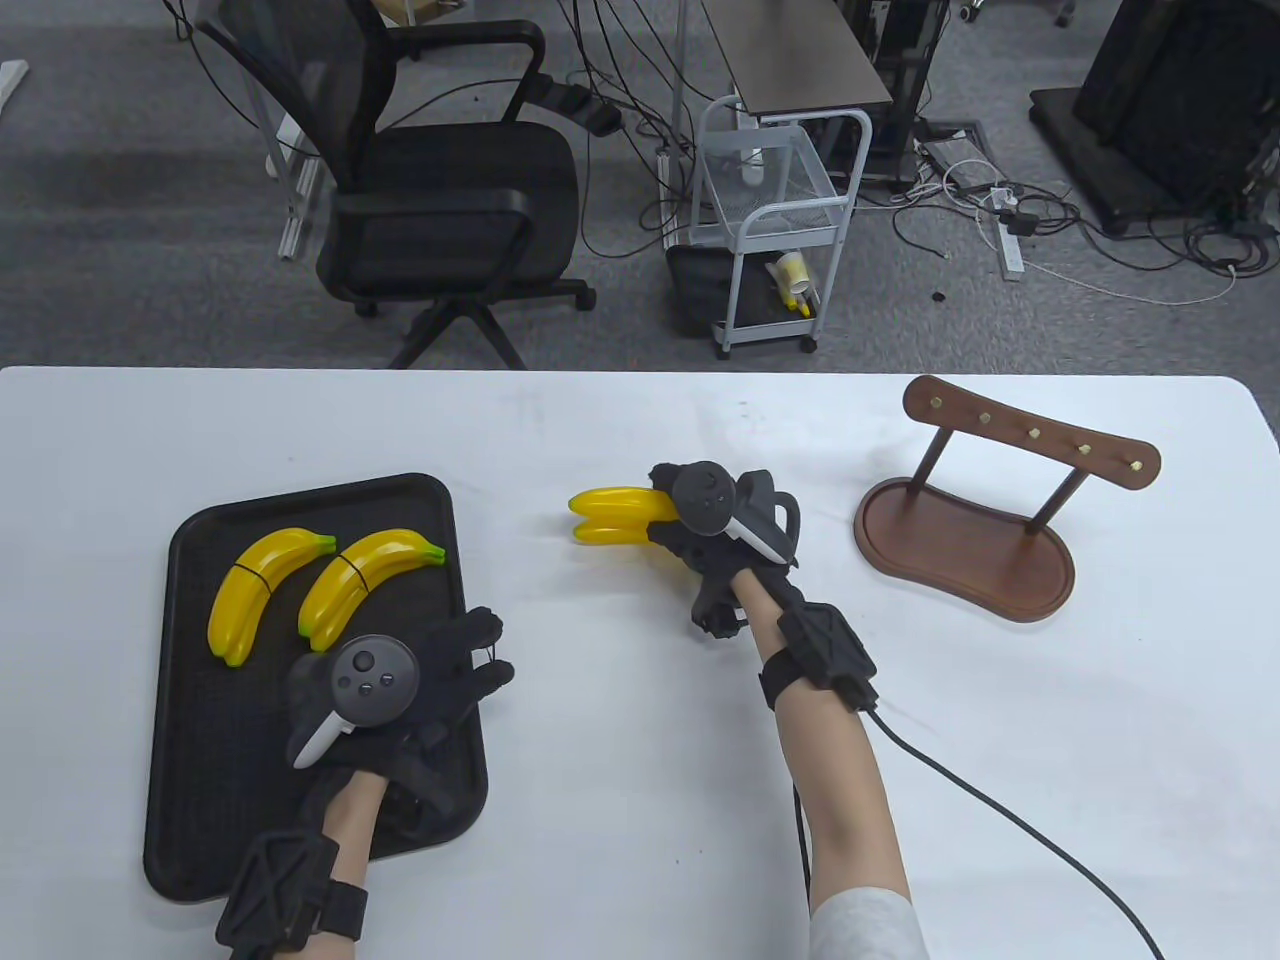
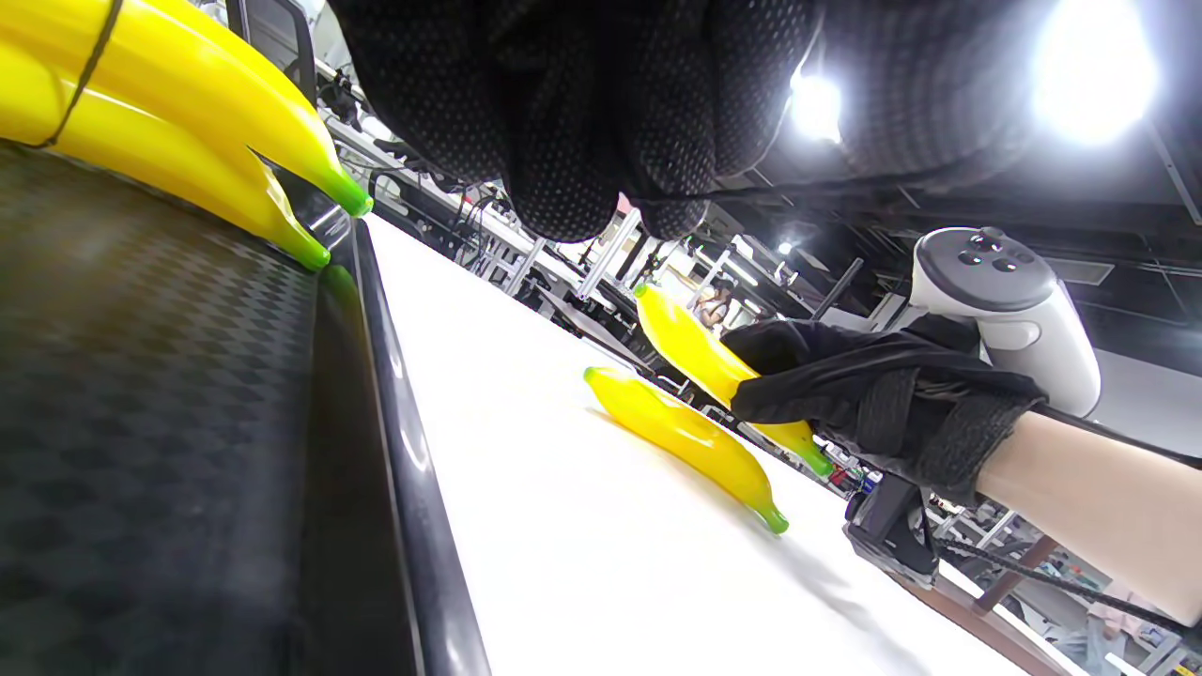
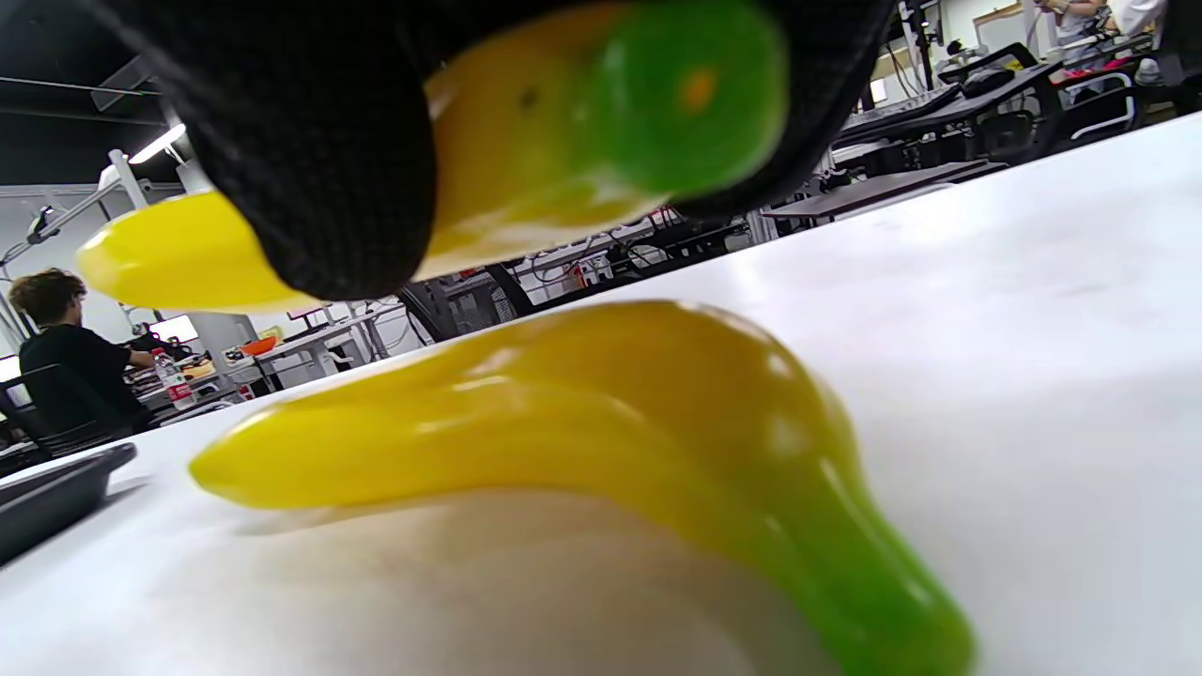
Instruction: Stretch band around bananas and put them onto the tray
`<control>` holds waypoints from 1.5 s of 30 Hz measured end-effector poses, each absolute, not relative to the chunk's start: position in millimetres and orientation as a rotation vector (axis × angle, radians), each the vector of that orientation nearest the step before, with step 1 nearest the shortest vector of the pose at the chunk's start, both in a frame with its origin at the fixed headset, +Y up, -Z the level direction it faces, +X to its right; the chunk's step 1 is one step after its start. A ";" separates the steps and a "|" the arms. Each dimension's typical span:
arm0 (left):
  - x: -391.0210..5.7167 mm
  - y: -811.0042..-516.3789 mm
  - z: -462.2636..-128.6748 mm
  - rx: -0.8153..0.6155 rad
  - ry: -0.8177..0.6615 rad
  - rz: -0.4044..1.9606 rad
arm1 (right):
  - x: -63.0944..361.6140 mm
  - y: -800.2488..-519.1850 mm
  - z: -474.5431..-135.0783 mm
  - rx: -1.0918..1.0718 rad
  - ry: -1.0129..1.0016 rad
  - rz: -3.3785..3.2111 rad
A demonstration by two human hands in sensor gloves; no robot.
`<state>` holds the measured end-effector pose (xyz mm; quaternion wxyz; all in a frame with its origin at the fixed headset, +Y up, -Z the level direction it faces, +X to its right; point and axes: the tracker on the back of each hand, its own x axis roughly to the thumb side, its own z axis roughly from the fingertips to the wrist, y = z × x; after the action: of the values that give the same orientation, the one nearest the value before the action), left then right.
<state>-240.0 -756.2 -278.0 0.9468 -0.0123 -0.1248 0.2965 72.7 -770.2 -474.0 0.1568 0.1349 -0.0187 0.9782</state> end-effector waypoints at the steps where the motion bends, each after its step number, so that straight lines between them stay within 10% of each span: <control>1: -240.0 -756.3 -278.1 -0.026 -0.254 0.604 | 73.0 -772.6 -474.2 0.378 -0.049 2.804; 45: -237.0 -758.2 -278.6 -0.033 -0.266 0.617 | 64.3 -795.6 -480.2 0.356 0.119 2.896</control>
<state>-237.0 -758.2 -278.6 0.9440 -0.0160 -0.1305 0.3025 64.3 -795.6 -480.2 0.1106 0.1211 0.0405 0.9856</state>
